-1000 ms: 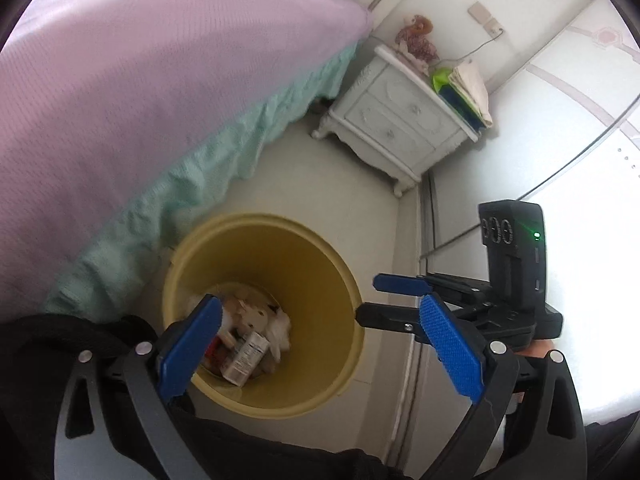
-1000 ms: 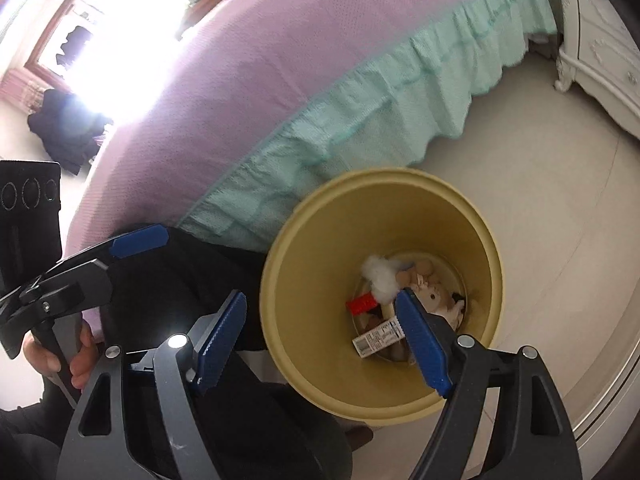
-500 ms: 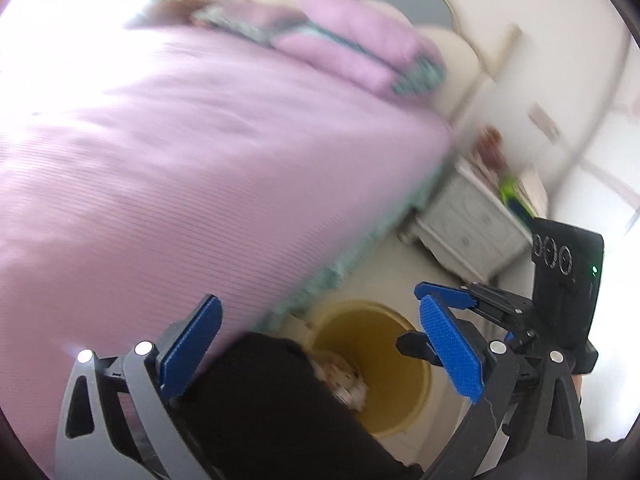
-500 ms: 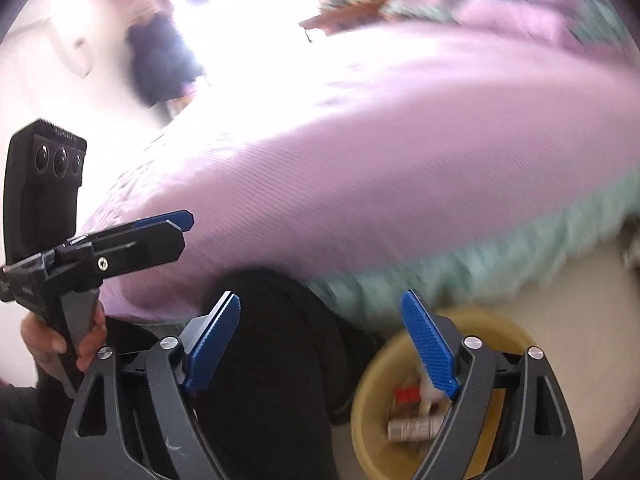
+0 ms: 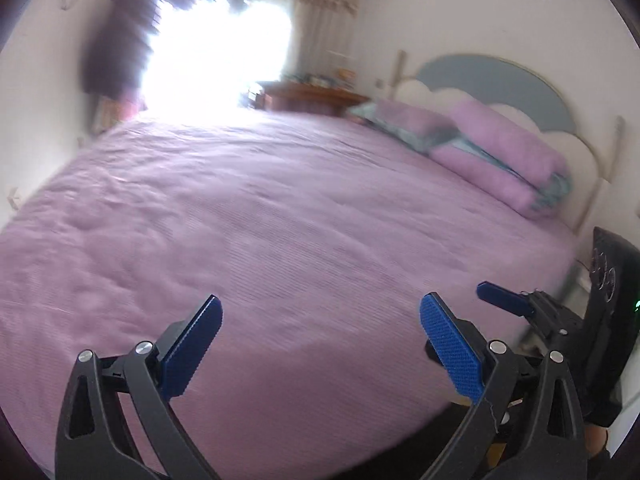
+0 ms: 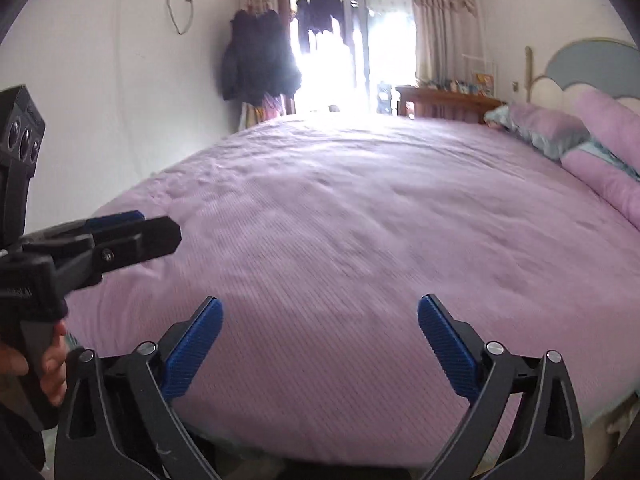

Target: Collect trash

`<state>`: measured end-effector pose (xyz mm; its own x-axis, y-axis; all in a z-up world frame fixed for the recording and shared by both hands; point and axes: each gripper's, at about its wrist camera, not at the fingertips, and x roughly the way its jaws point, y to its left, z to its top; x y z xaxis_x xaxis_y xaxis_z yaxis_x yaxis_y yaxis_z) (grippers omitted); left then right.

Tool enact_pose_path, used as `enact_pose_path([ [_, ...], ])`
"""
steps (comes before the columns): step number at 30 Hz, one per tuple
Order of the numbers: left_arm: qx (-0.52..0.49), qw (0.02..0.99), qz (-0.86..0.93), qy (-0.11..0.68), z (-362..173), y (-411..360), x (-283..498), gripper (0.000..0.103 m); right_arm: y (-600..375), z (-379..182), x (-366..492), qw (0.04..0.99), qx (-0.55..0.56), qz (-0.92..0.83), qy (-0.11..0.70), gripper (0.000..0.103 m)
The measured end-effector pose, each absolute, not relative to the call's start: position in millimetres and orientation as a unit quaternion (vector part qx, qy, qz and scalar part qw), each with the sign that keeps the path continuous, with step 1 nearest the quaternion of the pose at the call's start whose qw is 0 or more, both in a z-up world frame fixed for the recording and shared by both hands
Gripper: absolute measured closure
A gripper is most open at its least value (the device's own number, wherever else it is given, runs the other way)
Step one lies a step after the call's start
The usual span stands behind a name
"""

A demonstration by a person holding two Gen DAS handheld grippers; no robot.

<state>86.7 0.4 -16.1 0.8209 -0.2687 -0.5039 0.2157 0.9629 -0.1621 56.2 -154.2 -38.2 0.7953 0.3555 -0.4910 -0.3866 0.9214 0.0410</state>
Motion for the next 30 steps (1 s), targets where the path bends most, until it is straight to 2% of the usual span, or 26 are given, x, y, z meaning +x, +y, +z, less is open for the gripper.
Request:
enact_pose_path([
  [12,-0.011,0.981,-0.021,0.194,20,47,105,0.004,-112,0,112,0.959,-0.011,0.189,0.210,0.009],
  [20,-0.026,0.982,-0.005,0.190,30,53,122,0.004,-109,11,119,0.967,-0.021,0.175,0.183,0.008],
  [30,-0.052,0.974,0.033,0.217,20,71,150,0.004,-123,-1,136,0.963,-0.004,0.165,0.214,0.008],
])
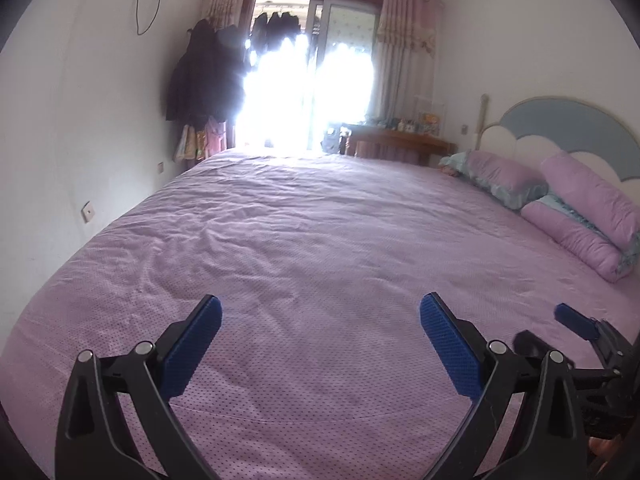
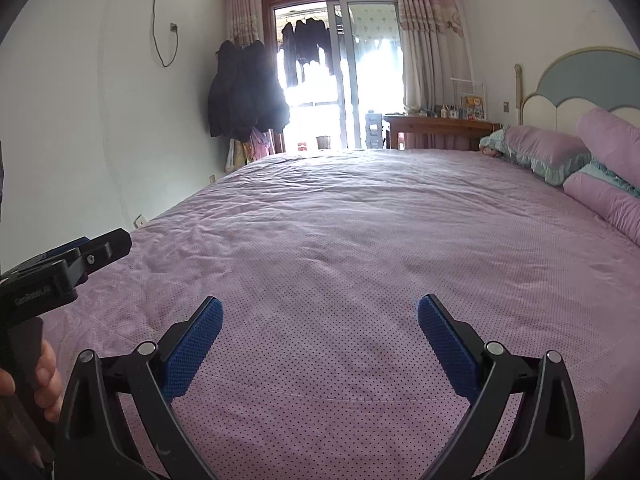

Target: Collect trash

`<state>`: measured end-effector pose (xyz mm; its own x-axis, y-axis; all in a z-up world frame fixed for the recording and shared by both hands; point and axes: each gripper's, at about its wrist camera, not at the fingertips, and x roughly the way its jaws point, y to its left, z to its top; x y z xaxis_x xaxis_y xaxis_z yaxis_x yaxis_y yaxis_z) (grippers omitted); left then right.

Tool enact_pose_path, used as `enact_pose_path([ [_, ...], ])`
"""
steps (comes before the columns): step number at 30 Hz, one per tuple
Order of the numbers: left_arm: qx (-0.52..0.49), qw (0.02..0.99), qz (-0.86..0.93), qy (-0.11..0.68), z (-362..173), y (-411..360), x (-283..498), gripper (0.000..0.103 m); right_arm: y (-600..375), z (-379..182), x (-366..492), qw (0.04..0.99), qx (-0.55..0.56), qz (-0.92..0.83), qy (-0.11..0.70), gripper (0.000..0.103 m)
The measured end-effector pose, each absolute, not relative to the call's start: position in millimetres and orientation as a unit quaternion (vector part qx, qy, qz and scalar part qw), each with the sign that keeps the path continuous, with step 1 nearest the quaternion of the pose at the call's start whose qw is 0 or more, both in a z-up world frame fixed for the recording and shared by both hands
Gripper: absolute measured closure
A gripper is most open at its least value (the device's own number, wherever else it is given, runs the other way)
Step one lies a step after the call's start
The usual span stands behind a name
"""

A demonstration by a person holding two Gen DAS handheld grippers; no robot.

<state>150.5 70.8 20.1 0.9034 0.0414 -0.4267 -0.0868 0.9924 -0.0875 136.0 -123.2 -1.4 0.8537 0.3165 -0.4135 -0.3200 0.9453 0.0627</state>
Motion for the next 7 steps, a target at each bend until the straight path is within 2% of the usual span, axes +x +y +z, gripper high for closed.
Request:
enact_pose_path([
  [7,-0.068,0.967,0.035,0.241,9,89,184,0.004,-124,-8,155,0.964,-0.014,0.153,0.219,0.008],
])
